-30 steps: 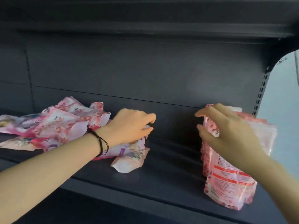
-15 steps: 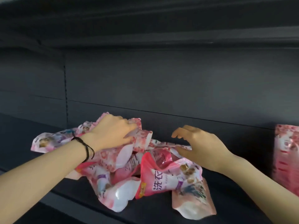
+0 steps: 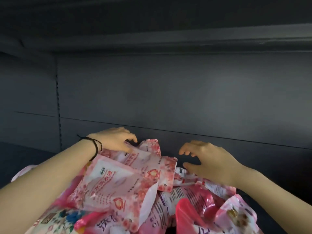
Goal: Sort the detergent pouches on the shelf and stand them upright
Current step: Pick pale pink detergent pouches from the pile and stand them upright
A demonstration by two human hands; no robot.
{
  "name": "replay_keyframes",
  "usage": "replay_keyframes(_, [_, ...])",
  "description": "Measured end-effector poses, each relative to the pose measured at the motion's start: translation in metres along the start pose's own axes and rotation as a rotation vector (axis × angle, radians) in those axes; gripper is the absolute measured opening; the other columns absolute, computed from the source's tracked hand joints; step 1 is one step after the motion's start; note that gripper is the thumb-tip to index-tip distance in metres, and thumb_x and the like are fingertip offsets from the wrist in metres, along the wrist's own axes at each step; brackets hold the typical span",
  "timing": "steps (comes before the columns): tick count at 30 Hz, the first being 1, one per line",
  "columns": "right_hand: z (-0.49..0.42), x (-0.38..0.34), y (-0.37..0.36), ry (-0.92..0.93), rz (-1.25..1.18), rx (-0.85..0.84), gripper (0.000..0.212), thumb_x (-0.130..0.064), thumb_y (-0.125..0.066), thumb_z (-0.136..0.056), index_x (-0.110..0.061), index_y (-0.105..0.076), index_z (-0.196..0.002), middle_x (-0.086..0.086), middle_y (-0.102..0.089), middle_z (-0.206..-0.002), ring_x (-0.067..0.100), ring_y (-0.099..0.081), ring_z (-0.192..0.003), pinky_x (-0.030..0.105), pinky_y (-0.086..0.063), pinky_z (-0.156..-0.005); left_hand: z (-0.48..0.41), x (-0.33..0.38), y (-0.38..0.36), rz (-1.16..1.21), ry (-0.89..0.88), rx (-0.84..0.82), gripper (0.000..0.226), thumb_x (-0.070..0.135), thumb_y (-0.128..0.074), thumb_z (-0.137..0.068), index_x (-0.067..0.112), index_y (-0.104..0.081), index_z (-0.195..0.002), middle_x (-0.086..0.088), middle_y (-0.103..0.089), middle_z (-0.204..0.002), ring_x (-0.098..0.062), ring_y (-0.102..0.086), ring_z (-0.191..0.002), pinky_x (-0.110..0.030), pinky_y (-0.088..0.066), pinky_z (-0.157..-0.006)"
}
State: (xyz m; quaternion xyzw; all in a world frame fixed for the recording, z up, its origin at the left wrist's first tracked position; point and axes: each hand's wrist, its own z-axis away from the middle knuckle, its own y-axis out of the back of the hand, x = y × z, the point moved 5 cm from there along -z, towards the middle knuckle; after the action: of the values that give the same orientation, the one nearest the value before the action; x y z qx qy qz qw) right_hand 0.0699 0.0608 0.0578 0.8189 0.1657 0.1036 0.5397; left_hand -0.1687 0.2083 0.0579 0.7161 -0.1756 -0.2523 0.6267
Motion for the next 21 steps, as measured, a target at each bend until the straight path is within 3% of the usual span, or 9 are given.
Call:
replay_keyframes(3, [-0.012, 0.010, -0.008, 0.012, -0.010, -0.031, 0.032, -0.043, -0.054, -0.087, -0.043, -0.050, -0.119, -0.025, -0.052, -0.111, -0.004, -0.052, -0.098, 0.020, -0.043, -0.077, -0.016, -0.008, -0.010, 0.020, -0.042, -0.102, 0.050, 0.056, -0.058, -0.087, 0.036, -0.050, -0.132, 0.009, -0.052, -0.120, -0.011, -0.039, -0.116, -0.028, -0.036, -0.094])
replay_keyframes(7, [-0.028, 0.019, -0.019, 0.009, -0.043, -0.058, 0.030, -0.045, -0.055, -0.086, -0.043, -0.051, -0.116, -0.024, -0.053, -0.108, -0.006, -0.050, -0.094, 0.018, -0.041, -0.074, -0.027, -0.012, -0.021, 0.180, -0.079, -0.141, 0.036, 0.051, -0.066, -0.083, 0.036, -0.059, -0.116, 0.013, -0.050, -0.109, -0.007, -0.039, -0.108, -0.029, -0.038, -0.094])
replay_keyframes(9, [-0.037, 0.019, -0.025, 0.005, -0.070, -0.082, 0.030, -0.046, -0.054, -0.086, -0.041, -0.053, -0.115, -0.022, -0.055, -0.107, -0.002, -0.054, -0.094, 0.023, -0.047, -0.078, -0.028, -0.012, -0.024, 0.337, -0.082, -0.135, 0.026, 0.040, -0.072, -0.081, 0.032, -0.061, -0.103, 0.014, -0.055, -0.103, -0.005, -0.048, -0.099, -0.023, -0.043, -0.083])
replay_keyframes(12, [-0.050, 0.016, -0.036, 0.005, -0.106, -0.125, 0.030, -0.049, -0.054, -0.086, -0.039, -0.054, -0.115, -0.018, -0.058, -0.107, 0.002, -0.057, -0.094, 0.032, -0.052, -0.081, -0.029, -0.005, -0.015, 0.502, -0.116, -0.074, 0.018, 0.022, -0.079, -0.077, 0.024, -0.061, -0.082, 0.012, -0.065, -0.081, -0.004, -0.058, -0.070, -0.015, -0.044, -0.058])
replay_keyframes(14, [-0.058, 0.016, -0.037, -0.010, -0.141, -0.125, 0.028, -0.048, -0.054, -0.087, -0.038, -0.055, -0.113, -0.017, -0.059, -0.105, 0.003, -0.058, -0.093, 0.034, -0.052, -0.082, -0.028, 0.002, 0.004, 0.540, -0.136, -0.012, 0.019, 0.017, -0.081, -0.074, 0.024, -0.063, -0.076, 0.014, -0.067, -0.071, 0.000, -0.060, -0.063, -0.014, -0.044, -0.056])
replay_keyframes(16, [-0.066, 0.014, -0.033, -0.028, -0.229, -0.093, 0.028, -0.047, -0.056, -0.085, -0.035, -0.058, -0.110, -0.016, -0.062, -0.100, 0.003, -0.061, -0.090, 0.034, -0.053, -0.081, -0.026, 0.012, 0.026, 0.504, -0.152, 0.031, 0.020, 0.021, -0.083, -0.071, 0.026, -0.065, -0.074, 0.020, -0.068, -0.071, 0.004, -0.061, -0.064, -0.014, -0.047, -0.058])
replay_keyframes(21, [-0.080, 0.007, -0.025, -0.213, -0.592, -0.030, 0.027, -0.050, -0.069, -0.076, -0.030, -0.067, -0.094, -0.012, -0.070, -0.086, -0.001, -0.065, -0.081, 0.016, -0.049, -0.072, -0.020, 0.053, 0.070, 0.244, -0.213, 0.167, 0.021, 0.036, -0.085, -0.062, 0.033, -0.066, -0.071, 0.024, -0.064, -0.069, 0.004, -0.055, -0.063, -0.023, -0.045, -0.056])
